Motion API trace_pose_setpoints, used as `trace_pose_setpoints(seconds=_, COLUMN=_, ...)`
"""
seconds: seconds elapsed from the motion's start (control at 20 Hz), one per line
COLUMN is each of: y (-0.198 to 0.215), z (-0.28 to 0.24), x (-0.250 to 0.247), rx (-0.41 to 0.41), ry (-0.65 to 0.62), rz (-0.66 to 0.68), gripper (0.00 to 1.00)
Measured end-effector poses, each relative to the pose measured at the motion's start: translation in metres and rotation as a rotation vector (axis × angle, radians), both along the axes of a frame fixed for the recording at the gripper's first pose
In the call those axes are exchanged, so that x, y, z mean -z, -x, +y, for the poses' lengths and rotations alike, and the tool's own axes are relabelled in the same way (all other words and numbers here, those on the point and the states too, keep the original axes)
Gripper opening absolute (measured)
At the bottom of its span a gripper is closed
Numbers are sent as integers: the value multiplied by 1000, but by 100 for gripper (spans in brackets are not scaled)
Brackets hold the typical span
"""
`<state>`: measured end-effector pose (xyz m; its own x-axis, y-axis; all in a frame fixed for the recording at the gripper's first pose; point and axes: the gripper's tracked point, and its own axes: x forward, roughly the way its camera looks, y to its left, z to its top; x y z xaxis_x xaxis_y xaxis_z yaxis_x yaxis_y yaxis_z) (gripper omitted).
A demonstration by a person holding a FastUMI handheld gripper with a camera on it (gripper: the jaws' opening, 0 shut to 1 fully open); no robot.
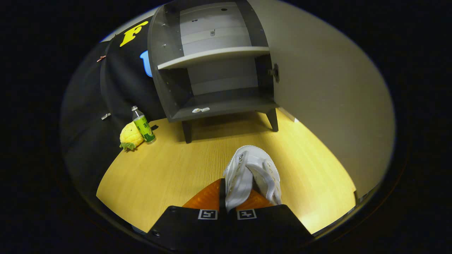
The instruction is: Open the shoe cabinet door, grab the shoes and put them into the shoe cabinet, then close the shoe cabinet door.
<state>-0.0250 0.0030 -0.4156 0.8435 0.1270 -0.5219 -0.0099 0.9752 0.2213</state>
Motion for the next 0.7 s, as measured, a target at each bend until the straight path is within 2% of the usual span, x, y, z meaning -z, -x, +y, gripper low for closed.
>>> trace_pose_setpoints(seconds=0.35, y=-17, z=-7, x=-125, rx=4, ry=-30, rz=-140, gripper=5)
trace_pose_setpoints(seconds=0.7, y=-66, z=1, x=-216, rx=5, ry=-23, rz=-266, gripper=5)
